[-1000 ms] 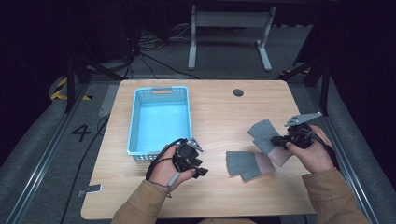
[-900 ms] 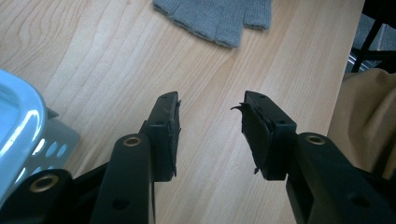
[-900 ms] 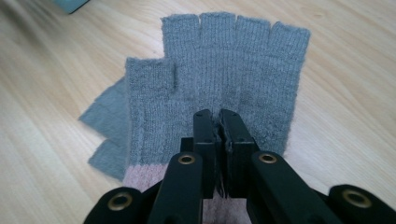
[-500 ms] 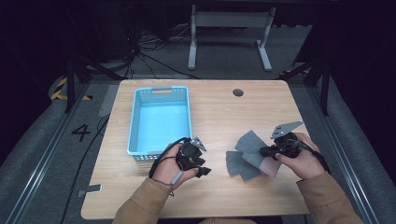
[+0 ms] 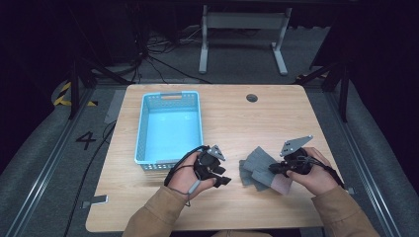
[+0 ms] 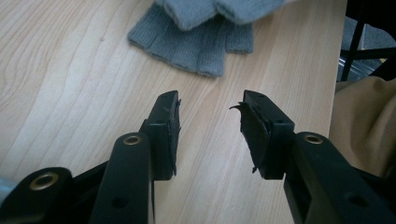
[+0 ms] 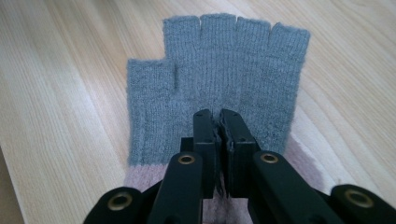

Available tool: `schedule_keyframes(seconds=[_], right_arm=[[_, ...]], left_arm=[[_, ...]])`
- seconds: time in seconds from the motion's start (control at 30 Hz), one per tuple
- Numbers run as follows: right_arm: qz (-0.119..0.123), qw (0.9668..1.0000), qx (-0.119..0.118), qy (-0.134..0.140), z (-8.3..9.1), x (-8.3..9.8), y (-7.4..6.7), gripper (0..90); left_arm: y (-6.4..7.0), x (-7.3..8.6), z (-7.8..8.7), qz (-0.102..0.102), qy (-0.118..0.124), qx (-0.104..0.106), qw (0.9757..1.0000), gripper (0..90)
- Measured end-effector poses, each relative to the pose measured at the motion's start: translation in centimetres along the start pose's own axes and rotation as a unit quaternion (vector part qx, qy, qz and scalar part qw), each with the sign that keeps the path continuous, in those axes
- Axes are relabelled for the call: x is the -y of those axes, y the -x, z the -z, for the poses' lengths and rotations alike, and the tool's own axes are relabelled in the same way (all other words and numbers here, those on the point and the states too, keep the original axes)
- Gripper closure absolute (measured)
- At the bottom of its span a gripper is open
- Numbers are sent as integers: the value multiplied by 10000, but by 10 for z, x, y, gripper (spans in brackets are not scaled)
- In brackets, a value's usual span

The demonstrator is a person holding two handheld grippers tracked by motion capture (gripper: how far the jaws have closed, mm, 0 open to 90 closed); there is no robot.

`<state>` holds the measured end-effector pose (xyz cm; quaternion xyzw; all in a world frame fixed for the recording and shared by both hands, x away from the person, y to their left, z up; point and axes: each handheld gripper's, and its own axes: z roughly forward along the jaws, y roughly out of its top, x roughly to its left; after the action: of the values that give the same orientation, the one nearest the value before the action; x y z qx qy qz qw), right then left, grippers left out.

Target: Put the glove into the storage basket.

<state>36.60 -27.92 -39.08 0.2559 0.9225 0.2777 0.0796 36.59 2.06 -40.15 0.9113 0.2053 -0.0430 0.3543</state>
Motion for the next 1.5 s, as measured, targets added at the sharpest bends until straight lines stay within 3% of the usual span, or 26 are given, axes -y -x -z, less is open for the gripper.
schedule_keyframes(seconds=[0.23, 0.5, 0.57, 0.7, 1.0, 1.23, 1.5], right_arm=[[75, 9999, -83, -62, -9, 5, -4, 863], [109, 9997, -119, -175, -19, 9, -7, 854], [122, 9998, -115, -141, -20, 10, -8, 835], [-24, 9999, -115, 36, -11, 13, -9, 775], [-350, 9993, 55, 129, 17, 29, -1, 752], [-502, 9987, 50, -102, 27, 46, 8, 739], [-657, 9960, -98, -603, 24, 59, 11, 727]], left_arm=[[-1, -4, -12, -4, -25, 106, 9999, 627], [0, -7, -22, 10, -93, -71, 9999, 658], [0, -9, -25, 6, -164, -198, 9997, 644], [1, -11, -29, -68, -221, -276, 9994, 636], [-2, -16, -37, -40, -346, -113, 9993, 686], [-2, -19, -40, -50, -388, -90, 9992, 714], [-2, -21, -46, -62, -463, -33, 9989, 727]])
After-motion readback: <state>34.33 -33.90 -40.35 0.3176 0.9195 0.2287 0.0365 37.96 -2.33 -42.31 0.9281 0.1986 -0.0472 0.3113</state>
